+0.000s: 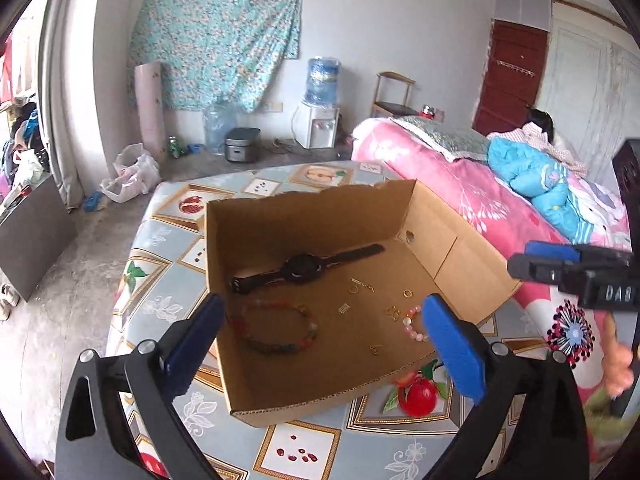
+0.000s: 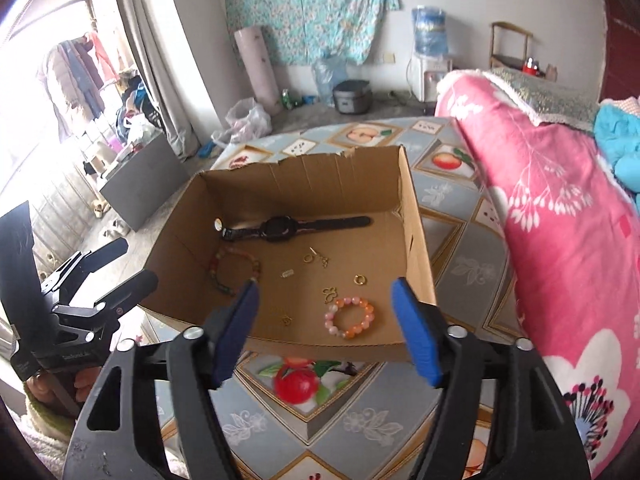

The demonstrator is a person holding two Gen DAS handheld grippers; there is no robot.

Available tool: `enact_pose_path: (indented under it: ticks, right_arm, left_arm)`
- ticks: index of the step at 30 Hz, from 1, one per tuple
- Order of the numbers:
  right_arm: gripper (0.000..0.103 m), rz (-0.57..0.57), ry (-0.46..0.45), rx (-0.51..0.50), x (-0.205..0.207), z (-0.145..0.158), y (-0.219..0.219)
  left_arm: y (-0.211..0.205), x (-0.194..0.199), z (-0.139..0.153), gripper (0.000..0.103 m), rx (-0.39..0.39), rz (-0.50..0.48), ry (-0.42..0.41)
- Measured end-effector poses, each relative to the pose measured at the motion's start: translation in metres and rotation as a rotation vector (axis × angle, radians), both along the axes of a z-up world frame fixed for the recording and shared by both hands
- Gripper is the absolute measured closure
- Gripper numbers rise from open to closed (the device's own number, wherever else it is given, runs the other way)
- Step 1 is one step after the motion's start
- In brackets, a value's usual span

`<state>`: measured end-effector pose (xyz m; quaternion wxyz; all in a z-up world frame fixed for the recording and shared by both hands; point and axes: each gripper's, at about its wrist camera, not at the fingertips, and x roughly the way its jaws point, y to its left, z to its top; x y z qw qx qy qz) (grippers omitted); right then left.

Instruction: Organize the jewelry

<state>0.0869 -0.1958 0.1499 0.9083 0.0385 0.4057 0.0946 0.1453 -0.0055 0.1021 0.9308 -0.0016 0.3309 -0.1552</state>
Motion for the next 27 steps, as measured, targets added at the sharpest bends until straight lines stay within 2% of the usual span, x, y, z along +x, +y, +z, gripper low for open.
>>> enact_pose_path:
  ticks: [4, 11, 18, 27]
  right_arm:
    - [0.023, -0.047, -0.035, -0.046, -0.014, -0.003, 0.007]
    - [0.011, -0.073, -0.023, -0.076, -0.026, -0.012, 0.009]
    - [0.008, -0.07, -0.026, -0.083, -0.034, -0.019, 0.016]
    - [0.008, -0.089, 0.049, -0.076, -0.027, -0.036, 0.014]
  left_arm:
    - [0.007, -0.01, 0.005, 0.005, 0.02, 0.133, -0.001]
    - [0.012, -0.026, 0.009, 0.005, 0.108, 0.342, -0.017]
    - [0.006, -0.034, 0.0, 0.005, 0.139, 0.368, 0.015]
    - [-0.002, -0.03, -0.026, 0.006, 0.105, 0.406, 0.182]
